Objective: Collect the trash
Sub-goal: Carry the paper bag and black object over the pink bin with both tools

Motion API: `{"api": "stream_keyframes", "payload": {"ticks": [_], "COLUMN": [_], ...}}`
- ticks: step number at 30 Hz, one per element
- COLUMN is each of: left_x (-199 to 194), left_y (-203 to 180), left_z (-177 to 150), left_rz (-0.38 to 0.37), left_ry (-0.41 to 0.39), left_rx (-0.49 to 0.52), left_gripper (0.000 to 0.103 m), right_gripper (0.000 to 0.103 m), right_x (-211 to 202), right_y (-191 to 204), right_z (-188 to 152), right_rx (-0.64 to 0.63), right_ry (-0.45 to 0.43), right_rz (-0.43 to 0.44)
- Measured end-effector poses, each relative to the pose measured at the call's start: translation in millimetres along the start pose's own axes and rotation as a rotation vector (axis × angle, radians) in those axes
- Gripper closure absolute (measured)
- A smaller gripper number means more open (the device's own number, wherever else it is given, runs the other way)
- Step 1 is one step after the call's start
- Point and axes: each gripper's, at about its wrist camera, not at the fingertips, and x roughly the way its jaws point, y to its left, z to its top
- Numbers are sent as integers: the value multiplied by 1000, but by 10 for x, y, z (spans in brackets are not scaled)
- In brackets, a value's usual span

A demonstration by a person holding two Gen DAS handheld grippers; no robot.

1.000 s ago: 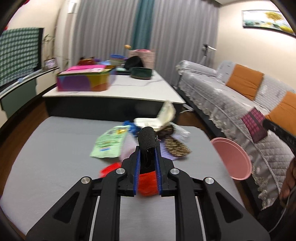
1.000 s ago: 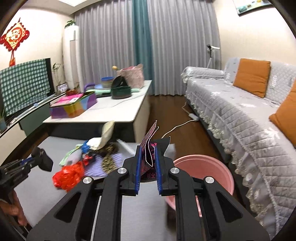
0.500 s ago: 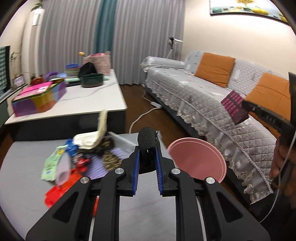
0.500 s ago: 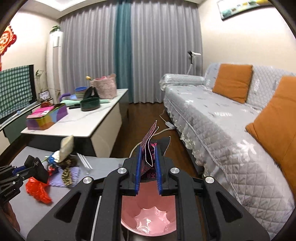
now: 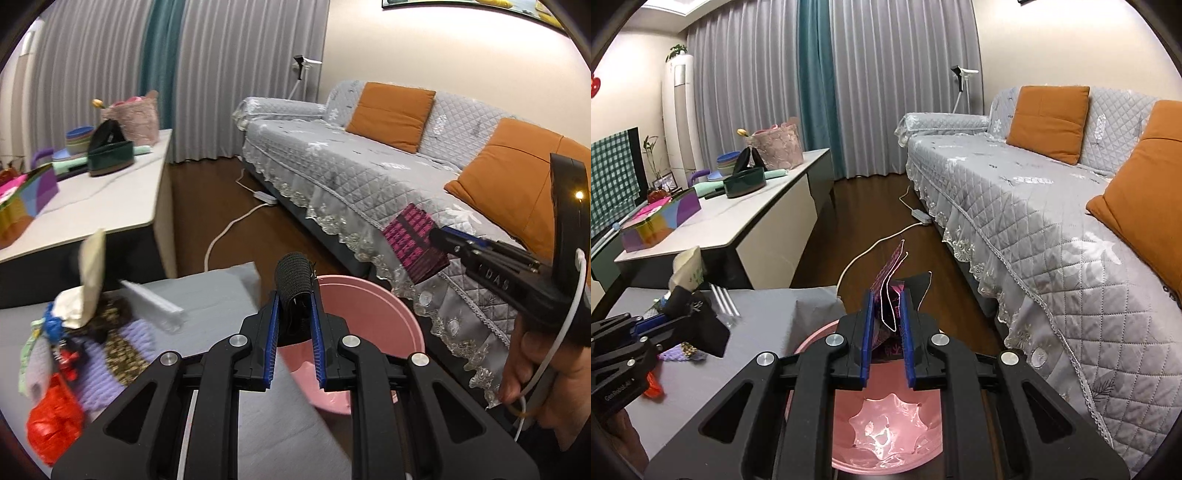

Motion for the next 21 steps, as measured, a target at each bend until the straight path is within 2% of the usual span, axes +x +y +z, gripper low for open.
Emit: {"api": "stream_keyframes", "payload": {"ticks": [9,19,20,21], "left_x": [396,580,590,598], "left_y": [-111,-176,-175,-174], "left_z": [88,121,127,132], "left_rz": [-64,-80,-81,-82], "left_ry": [42,76,78,80], "left_rx": [8,16,16,16], "left_gripper": [87,87,85,78], "right_gripper": [89,88,88,87], "right_x": [111,147,151,152], "right_y": [-132,-134,-129,-128], "right_z": [14,10,13,13], "right_rx": [25,23,23,23], "right_ry": [15,22,23,23], "right_rz": [-14,-13,-13,-13]}}
